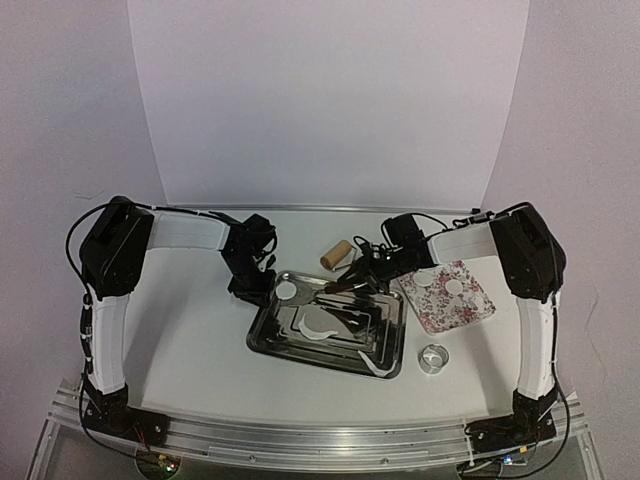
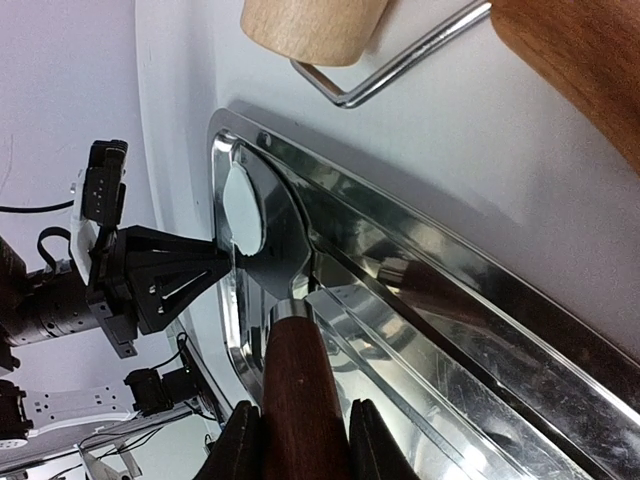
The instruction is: Roll out the dumpling wrappers from the dough
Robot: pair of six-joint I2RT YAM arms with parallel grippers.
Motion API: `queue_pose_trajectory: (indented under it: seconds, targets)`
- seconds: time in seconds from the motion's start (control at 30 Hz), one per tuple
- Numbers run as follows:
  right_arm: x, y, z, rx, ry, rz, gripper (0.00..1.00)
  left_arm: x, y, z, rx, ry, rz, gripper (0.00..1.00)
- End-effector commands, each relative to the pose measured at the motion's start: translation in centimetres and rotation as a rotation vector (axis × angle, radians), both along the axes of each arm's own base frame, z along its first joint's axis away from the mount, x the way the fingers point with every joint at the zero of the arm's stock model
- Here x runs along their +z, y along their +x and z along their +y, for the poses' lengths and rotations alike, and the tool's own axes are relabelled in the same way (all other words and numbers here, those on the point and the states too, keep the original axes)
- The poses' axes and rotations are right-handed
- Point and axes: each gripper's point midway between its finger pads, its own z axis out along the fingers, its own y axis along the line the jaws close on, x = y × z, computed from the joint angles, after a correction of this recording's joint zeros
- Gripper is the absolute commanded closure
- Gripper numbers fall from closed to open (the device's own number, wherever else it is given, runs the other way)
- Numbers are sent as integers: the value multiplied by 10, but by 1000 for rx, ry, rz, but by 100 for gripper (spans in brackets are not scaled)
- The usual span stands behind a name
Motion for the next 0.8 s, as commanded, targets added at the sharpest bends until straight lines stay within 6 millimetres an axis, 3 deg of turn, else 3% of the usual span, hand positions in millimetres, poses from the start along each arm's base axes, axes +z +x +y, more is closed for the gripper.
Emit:
queue_pose_trajectory:
  seconds: [0.0,0.43,0.5,0.63,0.77]
  targets:
    - [-75,-12,-28,-101,-273,119,100,-23,-25,-4,-29,45,92,100]
    - [-60,-3,3,-64,-175,64,100,-24,-33,-2,5,64,103,100]
    - [-49,-1,7,-54,-138,40,100,-22,-33,0,19,59,103,98]
    - [-13,3,14,-28,-70,-34,100,-12,-31,2,58,37,89,86]
    - [22,8,7,-36,-16,-76,100,12,-30,7,97,21,60,70]
